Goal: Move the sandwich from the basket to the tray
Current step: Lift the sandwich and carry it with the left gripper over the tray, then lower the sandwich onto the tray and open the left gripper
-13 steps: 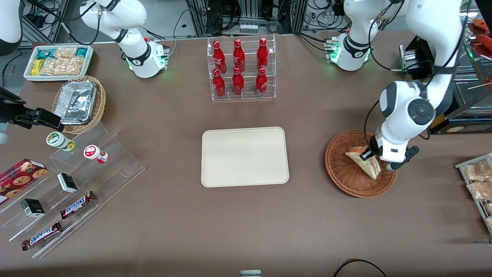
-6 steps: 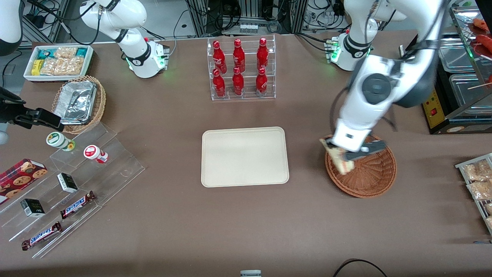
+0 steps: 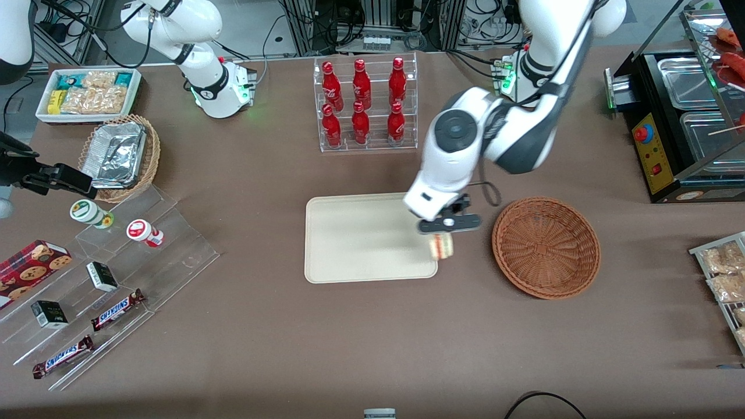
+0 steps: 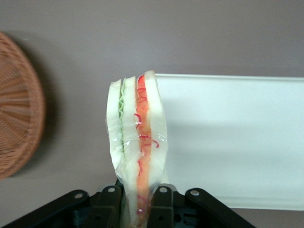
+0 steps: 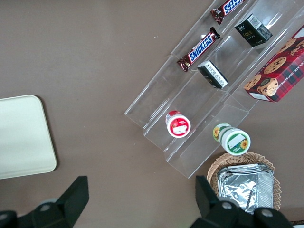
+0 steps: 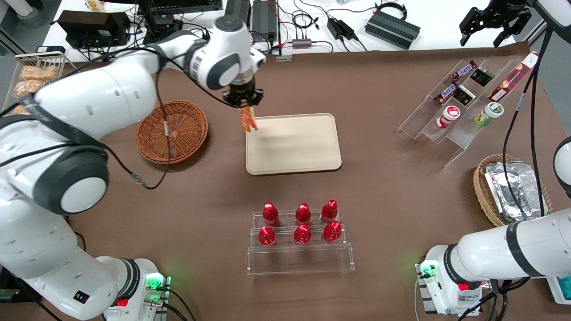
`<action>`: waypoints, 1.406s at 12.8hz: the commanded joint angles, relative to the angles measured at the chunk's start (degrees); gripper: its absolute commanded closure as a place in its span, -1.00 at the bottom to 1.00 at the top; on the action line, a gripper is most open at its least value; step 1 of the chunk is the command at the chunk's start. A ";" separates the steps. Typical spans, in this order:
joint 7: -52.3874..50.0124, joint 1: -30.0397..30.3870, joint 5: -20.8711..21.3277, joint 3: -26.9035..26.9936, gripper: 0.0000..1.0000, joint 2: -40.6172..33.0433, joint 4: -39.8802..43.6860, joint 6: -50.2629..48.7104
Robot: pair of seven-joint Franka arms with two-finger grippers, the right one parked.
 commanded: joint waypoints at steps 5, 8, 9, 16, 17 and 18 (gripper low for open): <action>-0.43 -8.78 -1.27 0.72 0.94 13.91 12.45 6.65; -0.08 -10.19 -1.18 0.72 0.95 16.98 12.54 9.48; -0.17 -11.24 -0.92 0.81 0.95 17.95 12.62 10.36; 0.27 -11.69 -0.12 1.07 0.94 19.80 12.45 10.28; 0.27 -11.69 -0.12 1.16 0.94 20.07 12.45 10.36; 0.19 -11.69 -0.04 1.16 0.94 20.07 12.36 10.37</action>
